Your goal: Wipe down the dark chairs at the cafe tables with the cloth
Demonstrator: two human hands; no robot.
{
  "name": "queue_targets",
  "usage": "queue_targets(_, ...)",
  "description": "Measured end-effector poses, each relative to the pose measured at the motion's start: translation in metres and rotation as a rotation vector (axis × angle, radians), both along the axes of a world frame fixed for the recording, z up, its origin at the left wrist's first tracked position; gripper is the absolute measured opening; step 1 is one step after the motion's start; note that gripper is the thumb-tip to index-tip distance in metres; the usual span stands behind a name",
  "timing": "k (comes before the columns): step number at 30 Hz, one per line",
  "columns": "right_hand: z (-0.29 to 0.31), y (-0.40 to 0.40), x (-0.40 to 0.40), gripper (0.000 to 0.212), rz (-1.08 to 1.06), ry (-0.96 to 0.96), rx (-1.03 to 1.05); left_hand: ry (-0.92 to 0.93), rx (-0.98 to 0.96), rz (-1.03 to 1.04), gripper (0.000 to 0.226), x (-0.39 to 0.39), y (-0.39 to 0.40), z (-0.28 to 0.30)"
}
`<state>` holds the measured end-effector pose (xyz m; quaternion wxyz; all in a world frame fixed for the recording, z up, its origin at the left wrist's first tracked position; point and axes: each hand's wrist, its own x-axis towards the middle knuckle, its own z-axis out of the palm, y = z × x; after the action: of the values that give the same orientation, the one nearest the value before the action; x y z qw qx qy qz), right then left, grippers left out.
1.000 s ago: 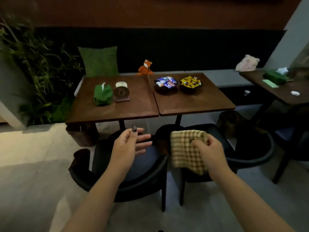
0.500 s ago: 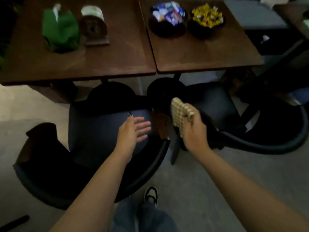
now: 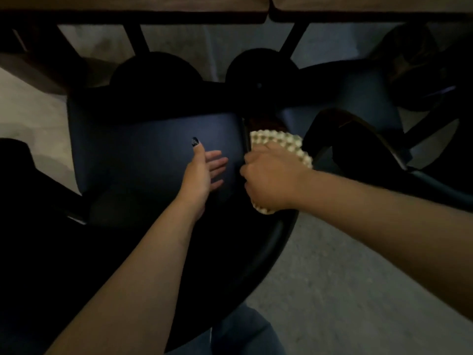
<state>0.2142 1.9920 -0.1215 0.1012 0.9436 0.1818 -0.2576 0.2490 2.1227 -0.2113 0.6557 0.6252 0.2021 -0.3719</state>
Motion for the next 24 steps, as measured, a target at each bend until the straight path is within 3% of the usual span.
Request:
queue_targets(4,-0.031,-0.001,0.04,0.032,0.15,0.054,-0.156,-0.059,0.022,0.028,0.055,0.014,-0.002,-0.005)
queue_targets(9,-0.058,0.008,0.068,0.051,0.127,0.176,-0.49,-0.083,0.088,-0.048,0.053,0.011,-0.006,-0.006)
queue_targets(12,-0.047,0.008,0.051,0.057,0.156,0.202,-0.526,-0.105,0.104,-0.054,0.055,0.01,-0.007,-0.006)
queue_targets(17,-0.037,-0.001,0.035,0.053,0.001,0.142,-0.376,-0.083,0.068,-0.065,0.051,0.007,-0.011,-0.005)
queue_targets(20,-0.041,-0.018,0.075,0.045,-0.445,0.123,-0.138,-0.053,0.052,-0.095,0.047,0.005,-0.014,-0.006)
queue_targets(24,-0.061,-0.054,0.108,0.031,-1.091,0.255,0.531,-0.055,0.022,-0.146,0.033,-0.006,-0.022,-0.005)
